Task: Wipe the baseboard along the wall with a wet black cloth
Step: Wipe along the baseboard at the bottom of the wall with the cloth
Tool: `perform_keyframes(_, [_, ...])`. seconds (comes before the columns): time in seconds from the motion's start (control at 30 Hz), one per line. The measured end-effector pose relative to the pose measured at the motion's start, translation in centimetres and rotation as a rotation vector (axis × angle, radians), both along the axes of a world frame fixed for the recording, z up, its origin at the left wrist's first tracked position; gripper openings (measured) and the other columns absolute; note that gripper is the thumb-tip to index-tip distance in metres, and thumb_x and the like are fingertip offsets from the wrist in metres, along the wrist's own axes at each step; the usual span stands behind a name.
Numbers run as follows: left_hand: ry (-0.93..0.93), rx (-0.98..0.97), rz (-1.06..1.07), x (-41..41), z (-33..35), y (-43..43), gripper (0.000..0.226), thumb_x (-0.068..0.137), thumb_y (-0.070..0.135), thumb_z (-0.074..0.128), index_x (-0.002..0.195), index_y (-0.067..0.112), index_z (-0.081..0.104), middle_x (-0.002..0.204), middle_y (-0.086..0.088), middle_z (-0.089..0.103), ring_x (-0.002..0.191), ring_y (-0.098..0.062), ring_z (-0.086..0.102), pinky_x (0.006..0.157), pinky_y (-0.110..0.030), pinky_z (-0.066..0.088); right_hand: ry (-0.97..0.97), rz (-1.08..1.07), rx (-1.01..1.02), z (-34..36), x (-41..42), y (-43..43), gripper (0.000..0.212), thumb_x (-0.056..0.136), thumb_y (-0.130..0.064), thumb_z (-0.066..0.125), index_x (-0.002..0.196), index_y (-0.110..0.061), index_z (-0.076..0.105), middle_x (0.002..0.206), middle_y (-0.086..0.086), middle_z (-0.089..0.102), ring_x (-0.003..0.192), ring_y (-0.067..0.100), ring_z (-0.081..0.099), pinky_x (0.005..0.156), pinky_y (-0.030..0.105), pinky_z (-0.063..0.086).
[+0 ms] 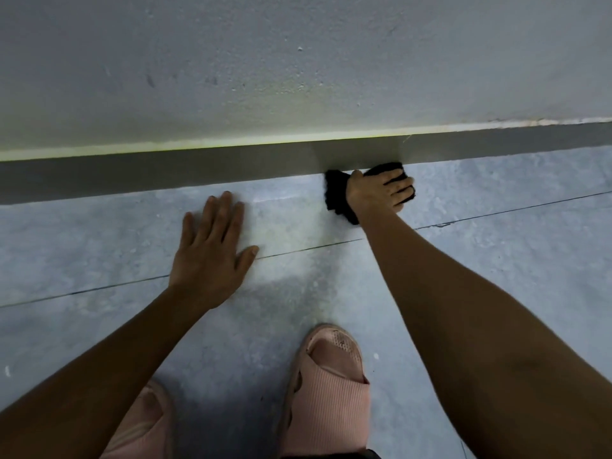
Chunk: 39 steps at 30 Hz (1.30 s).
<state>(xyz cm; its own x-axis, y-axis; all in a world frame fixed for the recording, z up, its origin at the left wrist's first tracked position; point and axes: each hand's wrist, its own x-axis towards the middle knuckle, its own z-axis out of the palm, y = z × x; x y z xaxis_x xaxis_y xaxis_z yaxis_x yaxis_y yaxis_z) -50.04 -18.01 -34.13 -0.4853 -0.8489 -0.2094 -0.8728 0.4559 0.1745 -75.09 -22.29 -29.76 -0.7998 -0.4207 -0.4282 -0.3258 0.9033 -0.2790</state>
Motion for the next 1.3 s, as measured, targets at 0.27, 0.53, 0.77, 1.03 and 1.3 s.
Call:
perform_keyframes(0.27, [-0.002, -0.001, 0.087, 1.9, -0.2, 0.0, 0.079, 0.085, 0.062, 0.004, 0.147, 0.016, -0.009, 0.157, -0.007, -0.008, 0.144, -0.025, -0.008, 0.115, -0.05, -0.002, 0.03, 0.3, -0.035, -1.0, 5.0, 1.5, 0.074, 0.097, -0.036, 0.032, 0.151, -0.003, -0.005, 0.158, 0.018, -0.011, 0.145, 0.033, -0.012, 0.118, 0.044, 0.001])
perform_keyframes(0.53, [0.021, -0.005, 0.062, 2.6, -0.2, -0.1, 0.08, 0.083, 0.065, 0.003, 0.147, 0.018, -0.01, 0.154, -0.003, -0.014, 0.143, -0.023, -0.01, 0.115, -0.047, -0.002, 0.082, 0.252, -0.005, -0.9, 0.1, 1.2, 0.067, 0.099, -0.033, 0.03, 0.151, -0.002, -0.001, 0.158, 0.02, -0.008, 0.145, 0.035, -0.009, 0.116, 0.044, 0.005])
perform_keyframes(0.77, [0.029, -0.03, 0.075, 2.4, -0.4, 0.1, 0.078, 0.086, 0.062, 0.01, 0.148, 0.016, -0.005, 0.156, -0.007, -0.007, 0.144, -0.026, -0.003, 0.115, -0.049, 0.001, 0.078, 0.185, 0.028, -0.8, -0.4, 1.6, 0.064, 0.1, -0.038, 0.028, 0.153, -0.016, 0.001, 0.157, 0.02, -0.015, 0.145, 0.035, -0.011, 0.116, 0.048, 0.009])
perform_keyframes(1.03, [0.052, -0.049, 0.107, 2.9, -0.5, 0.7, 0.074, 0.09, 0.053, 0.012, 0.149, 0.008, 0.003, 0.158, -0.013, 0.004, 0.145, -0.026, 0.001, 0.116, -0.047, 0.005, 0.24, 0.805, -0.131, -2.9, 10.4, 4.9, 0.058, 0.1, -0.034, 0.032, 0.153, -0.022, 0.012, 0.159, 0.018, -0.001, 0.146, 0.033, -0.001, 0.117, 0.043, 0.007])
perform_keyframes(1.3, [0.065, -0.036, 0.182, 5.2, -0.3, 1.2, 0.074, 0.09, 0.052, 0.012, 0.15, 0.01, 0.0, 0.159, -0.011, 0.0, 0.145, -0.025, -0.002, 0.116, -0.047, 0.002, 0.319, 0.786, -0.136, -3.0, 0.9, 5.7, 0.057, 0.099, -0.023, 0.037, 0.152, -0.023, 0.018, 0.16, 0.01, 0.006, 0.147, 0.028, 0.006, 0.117, 0.042, 0.017])
